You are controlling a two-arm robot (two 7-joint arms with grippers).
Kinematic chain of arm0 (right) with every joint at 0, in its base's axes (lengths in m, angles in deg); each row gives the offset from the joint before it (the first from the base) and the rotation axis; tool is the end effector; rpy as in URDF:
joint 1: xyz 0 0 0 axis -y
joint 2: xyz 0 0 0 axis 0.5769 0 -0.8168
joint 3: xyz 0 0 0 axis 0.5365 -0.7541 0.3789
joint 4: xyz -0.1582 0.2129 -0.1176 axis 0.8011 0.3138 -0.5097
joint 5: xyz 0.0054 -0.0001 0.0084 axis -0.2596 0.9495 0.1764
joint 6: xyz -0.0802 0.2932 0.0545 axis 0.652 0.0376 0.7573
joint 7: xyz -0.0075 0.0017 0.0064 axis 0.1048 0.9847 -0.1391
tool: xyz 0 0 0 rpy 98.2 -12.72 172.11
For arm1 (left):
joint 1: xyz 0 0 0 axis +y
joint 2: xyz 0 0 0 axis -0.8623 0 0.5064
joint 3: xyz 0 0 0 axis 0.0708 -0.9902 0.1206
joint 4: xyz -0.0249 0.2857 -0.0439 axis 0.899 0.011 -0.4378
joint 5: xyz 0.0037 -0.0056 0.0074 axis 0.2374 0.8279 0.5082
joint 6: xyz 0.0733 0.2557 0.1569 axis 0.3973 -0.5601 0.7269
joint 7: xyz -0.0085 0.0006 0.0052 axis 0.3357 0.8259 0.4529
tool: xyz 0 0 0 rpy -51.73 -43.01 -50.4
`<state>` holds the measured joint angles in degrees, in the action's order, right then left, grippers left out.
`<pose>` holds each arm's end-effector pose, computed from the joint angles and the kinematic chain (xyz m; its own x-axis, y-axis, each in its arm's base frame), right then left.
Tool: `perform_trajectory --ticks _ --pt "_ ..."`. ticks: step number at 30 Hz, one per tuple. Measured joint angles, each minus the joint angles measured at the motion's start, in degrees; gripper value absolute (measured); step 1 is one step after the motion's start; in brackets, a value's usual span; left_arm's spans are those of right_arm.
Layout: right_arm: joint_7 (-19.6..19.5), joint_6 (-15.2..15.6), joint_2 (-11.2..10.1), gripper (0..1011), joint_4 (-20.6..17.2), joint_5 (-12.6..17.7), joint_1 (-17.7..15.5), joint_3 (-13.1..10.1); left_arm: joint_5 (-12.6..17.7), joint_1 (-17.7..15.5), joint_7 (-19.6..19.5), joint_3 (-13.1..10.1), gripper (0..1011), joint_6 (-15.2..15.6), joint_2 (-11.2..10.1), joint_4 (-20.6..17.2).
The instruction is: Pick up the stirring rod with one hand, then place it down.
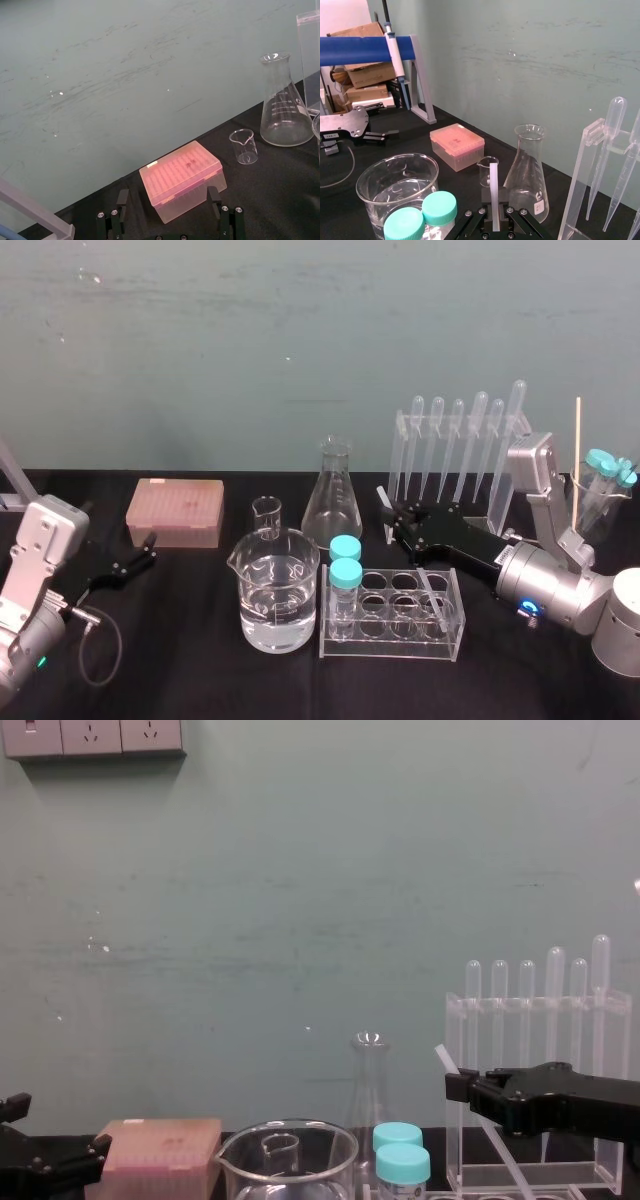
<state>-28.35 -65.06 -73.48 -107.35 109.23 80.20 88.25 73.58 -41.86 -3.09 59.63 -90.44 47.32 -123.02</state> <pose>0.4311 -0.0458 -0.2723 0.7491 -0.6612 0.0410 0.6622 0.7459 -0.0718 0.3581 0.0826 -0.3022 0.2923 0.8802 0.3738 -0.9552 0.2873 0.0704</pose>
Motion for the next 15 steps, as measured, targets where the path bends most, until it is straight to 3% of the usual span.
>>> perform_trajectory --ticks 7,15 --pt "-0.1 -0.3 0.0 67 -0.2 -0.1 -0.1 -0.2 0.0 0.0 0.0 0.0 1000 0.0 0.0 0.0" --pt "-0.6 -5.5 0.6 67 -4.5 1.0 -1.2 -3.9 0.0 0.0 0.0 0.0 1000 0.0 0.0 0.0"
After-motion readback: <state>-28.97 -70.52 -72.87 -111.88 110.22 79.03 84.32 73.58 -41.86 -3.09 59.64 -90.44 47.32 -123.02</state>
